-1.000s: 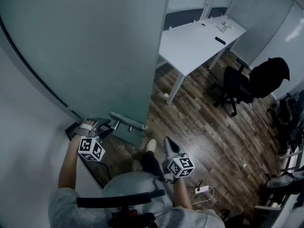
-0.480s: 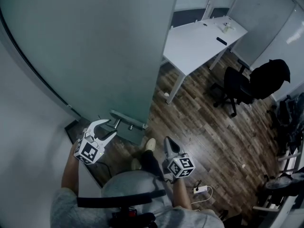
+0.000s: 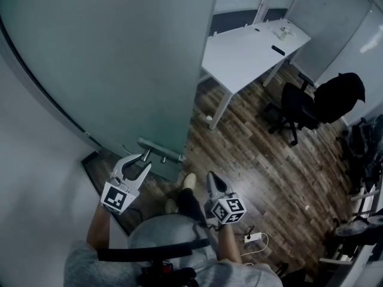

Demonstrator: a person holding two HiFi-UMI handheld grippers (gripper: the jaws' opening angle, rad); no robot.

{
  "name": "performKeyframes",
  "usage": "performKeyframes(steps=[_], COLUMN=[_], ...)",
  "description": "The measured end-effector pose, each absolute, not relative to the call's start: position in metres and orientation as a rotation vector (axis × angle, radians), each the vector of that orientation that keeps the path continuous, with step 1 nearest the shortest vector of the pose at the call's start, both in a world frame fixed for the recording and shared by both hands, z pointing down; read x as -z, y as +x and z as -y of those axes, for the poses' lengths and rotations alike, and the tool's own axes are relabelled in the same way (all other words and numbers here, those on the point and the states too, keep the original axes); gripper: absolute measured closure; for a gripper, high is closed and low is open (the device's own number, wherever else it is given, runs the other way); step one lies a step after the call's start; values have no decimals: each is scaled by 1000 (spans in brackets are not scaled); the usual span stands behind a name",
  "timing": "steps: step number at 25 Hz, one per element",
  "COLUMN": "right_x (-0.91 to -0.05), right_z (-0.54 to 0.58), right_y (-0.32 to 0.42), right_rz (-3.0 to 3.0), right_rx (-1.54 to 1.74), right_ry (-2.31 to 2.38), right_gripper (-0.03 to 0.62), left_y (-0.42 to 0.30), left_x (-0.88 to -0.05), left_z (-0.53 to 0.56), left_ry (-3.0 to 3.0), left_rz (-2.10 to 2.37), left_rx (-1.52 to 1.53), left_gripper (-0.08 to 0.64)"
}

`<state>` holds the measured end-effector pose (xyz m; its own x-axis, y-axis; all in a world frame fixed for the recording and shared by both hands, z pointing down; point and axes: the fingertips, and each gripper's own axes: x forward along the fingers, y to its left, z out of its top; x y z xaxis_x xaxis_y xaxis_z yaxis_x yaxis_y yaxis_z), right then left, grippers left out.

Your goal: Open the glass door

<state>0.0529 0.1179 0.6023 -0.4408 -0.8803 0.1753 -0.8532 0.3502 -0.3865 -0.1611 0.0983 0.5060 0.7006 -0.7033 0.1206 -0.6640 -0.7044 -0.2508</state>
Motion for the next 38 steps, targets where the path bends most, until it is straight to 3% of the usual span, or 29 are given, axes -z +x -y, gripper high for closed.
performKeyframes(steps=[15,38], right_x=[-592,-585], right_z=[-124,-128], right_y=[52,42], right_rz=[-2492,-2532], right_rx=[648,629], right_ry=[-1632,-1607], right_gripper=[591,591], left_y=[-136,-125], left_x=[-512,-532], left_z=[-116,-129], left_ry=[-2825,-2876], left_rz=[-1186,-1162], left_rx=[158,189], left_gripper=[555,557])
